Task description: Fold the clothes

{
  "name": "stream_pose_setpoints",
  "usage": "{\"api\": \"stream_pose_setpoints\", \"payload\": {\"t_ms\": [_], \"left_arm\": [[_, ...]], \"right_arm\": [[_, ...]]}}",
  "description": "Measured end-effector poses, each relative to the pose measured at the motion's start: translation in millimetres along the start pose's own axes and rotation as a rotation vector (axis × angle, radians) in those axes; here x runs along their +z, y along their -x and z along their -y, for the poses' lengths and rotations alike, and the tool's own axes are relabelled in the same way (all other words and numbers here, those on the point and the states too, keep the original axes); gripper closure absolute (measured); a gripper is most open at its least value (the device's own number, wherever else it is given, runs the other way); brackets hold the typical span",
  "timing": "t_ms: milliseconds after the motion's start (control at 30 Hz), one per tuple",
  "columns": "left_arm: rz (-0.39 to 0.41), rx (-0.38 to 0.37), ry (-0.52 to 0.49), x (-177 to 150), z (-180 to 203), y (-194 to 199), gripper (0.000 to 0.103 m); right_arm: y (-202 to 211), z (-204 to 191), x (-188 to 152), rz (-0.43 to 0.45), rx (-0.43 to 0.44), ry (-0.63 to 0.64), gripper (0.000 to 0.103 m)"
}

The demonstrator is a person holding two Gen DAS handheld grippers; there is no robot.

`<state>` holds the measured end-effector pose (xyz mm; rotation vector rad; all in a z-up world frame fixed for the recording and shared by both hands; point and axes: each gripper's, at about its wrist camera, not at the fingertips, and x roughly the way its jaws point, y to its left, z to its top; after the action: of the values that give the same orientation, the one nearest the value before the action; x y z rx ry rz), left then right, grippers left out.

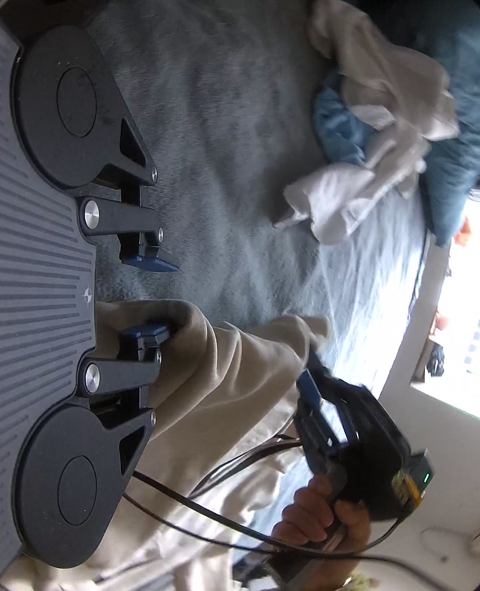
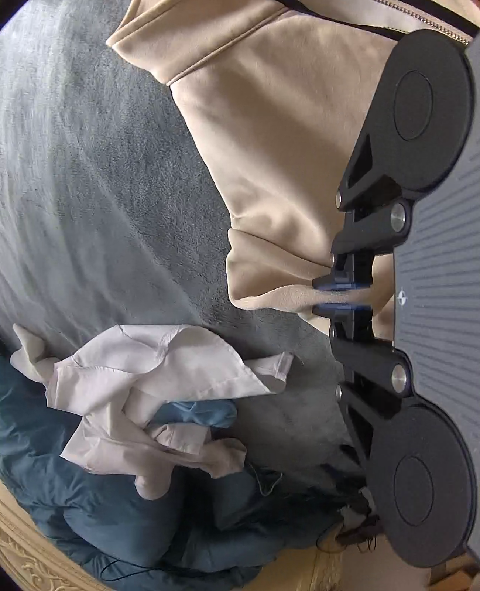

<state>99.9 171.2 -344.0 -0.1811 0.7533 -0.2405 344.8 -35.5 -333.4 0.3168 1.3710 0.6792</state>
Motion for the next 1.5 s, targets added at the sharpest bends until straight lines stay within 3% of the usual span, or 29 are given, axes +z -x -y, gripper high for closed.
{"api": "stream_pose_setpoints", "payload": {"t_ms": [67, 133, 333, 467, 533, 600, 667, 700, 900, 1067, 1133, 1167, 1200, 1233, 1333, 1500], "left_arm": [[0.026, -0.003, -0.041, 0, 5, 1, 0.077], [0.047, -0.007, -0.073, 0, 9, 3, 0.095], [0.035, 0.008, -0.037, -4, 6, 6, 0.096], [0.043, 0.019, -0.159, -5, 13, 8, 0.096], [0.046, 0.025, -0.220, -5, 17, 9, 0.094], [0.050, 0.031, -0.281, -5, 21, 9, 0.093], [0.053, 0.036, -0.342, -5, 24, 10, 0.085], [0.055, 0.039, -0.373, -5, 26, 11, 0.078], [0.066, 0.056, -0.556, -6, 37, 13, 0.068], [0.089, 0.046, -0.822, -16, 52, 3, 0.069], [0.091, 0.054, -0.884, -20, 54, -1, 0.081], [0.093, 0.059, -0.894, -21, 54, -2, 0.091], [0.091, 0.056, -0.886, -21, 52, -2, 0.094], [0.088, 0.050, -0.870, -20, 51, 0, 0.095], [0.093, 0.054, -0.826, -22, 48, 5, 0.098], [0.059, 0.075, -0.745, -27, 41, 12, 0.099]], "right_arm": [[0, 1, -2, 0.017, 0.002, -0.013, 0.098], [-1, 5, -3, 0.044, 0.007, -0.047, 0.098], [-4, 33, -5, 0.146, 0.071, -0.245, 0.098], [-13, 54, -3, 0.151, 0.142, -0.413, 0.098], [-14, 56, 2, 0.117, 0.144, -0.421, 0.095], [-2, 45, 6, 0.117, 0.116, -0.333, 0.089], [16, 33, 6, 0.116, 0.088, -0.239, 0.070], [25, 27, 4, 0.110, 0.071, -0.192, 0.068], [48, 3, -17, -0.009, -0.046, 0.037, 0.068], [42, -5, -33, -0.053, -0.052, 0.120, 0.069], [35, -9, -37, -0.070, -0.048, 0.158, 0.070], [31, -12, -39, -0.076, -0.066, 0.185, 0.075], [28, -15, -41, -0.080, -0.084, 0.215, 0.081], [24, -18, -43, -0.079, -0.100, 0.251, 0.099], [24, -20, -46, -0.034, -0.126, 0.286, 0.101], [28, 0, -44, 0.045, -0.140, 0.183, 0.101]]}}
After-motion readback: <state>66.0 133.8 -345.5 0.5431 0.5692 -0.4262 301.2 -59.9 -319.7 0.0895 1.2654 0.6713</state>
